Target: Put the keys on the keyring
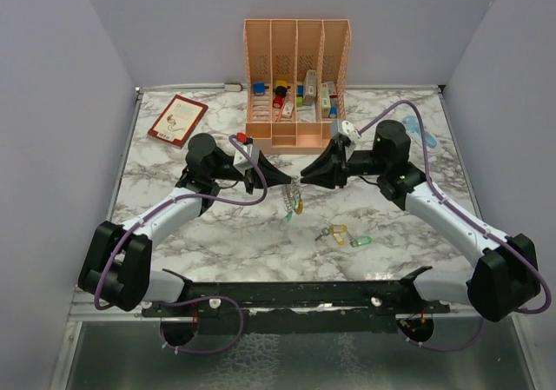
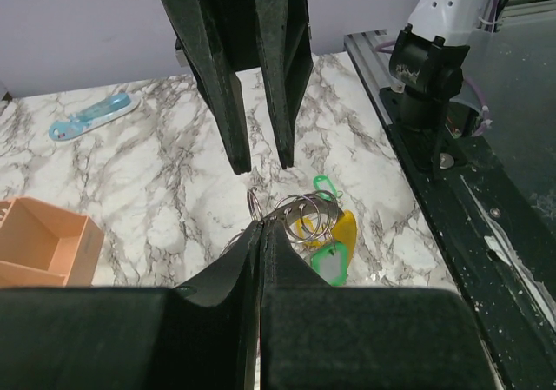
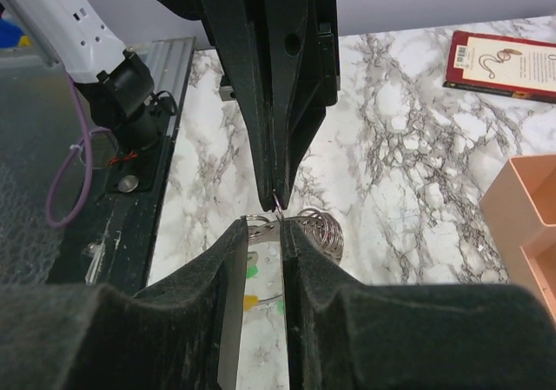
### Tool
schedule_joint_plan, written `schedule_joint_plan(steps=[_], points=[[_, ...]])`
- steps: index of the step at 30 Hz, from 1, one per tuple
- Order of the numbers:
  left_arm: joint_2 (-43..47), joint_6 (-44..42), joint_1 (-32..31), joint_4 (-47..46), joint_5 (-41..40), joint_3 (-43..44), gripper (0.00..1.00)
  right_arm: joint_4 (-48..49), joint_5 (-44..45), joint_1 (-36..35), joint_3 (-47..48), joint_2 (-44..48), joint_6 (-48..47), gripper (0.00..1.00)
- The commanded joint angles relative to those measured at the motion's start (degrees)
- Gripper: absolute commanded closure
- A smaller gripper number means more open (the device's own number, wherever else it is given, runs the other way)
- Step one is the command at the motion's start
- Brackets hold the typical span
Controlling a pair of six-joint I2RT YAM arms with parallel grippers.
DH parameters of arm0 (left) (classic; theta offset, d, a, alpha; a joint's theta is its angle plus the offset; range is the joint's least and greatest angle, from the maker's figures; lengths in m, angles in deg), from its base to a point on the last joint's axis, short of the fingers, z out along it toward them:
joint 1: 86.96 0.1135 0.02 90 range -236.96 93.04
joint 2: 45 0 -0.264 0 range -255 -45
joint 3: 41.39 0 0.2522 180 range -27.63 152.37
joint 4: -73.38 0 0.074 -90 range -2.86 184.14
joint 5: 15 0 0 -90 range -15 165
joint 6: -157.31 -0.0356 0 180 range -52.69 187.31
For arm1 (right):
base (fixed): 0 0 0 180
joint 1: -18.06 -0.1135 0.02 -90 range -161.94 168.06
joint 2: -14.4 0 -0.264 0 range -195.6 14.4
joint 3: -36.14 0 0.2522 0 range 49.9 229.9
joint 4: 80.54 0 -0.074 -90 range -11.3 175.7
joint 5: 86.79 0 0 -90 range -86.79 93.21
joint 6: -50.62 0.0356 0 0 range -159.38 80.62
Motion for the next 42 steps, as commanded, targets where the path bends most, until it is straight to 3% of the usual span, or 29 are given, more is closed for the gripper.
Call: schedule_joint_plan(steps=[1, 17, 26, 30, 37, 40, 42], points=[[0.79, 1.59, -0.32, -2.33, 2.33, 1.96, 1.00, 0.81, -0.12, -0.54, 0.77, -1.16, -1.12, 0.77], [0.70, 2.77, -1.26, -3.87, 2.76, 2.13, 1.00, 0.41, 0.16, -1.66, 2.29, -3.13, -1.62, 0.76], [0.99, 3.11, -1.31, -3.70, 2.33, 2.10, 1.00, -1.53, 0.35, -2.04, 3.51, -3.97, -1.31, 0.97], [1.28, 1.91, -1.30, -0.70, 1.18, 2.45, 1.00, -1.78, 1.64, -2.39, 3.25, -2.81, -1.25, 0.98], [1.26, -2.87, -1.30, 6.44, -2.79, 3.18, 0.72, -6.10, 3.90, -4.37, 4.96, -2.00, -3.02, 0.98], [0.97, -4.55, -1.30, 8.08, -4.08, 3.61, 0.70, -7.57, 5.40, -5.47, 5.93, -2.02, -3.82, 0.98], [0.81, -5.47, -1.33, 9.38, -4.30, 3.94, 0.74, -7.52, 6.21, -5.87, 5.99, -1.86, -3.84, 0.98]])
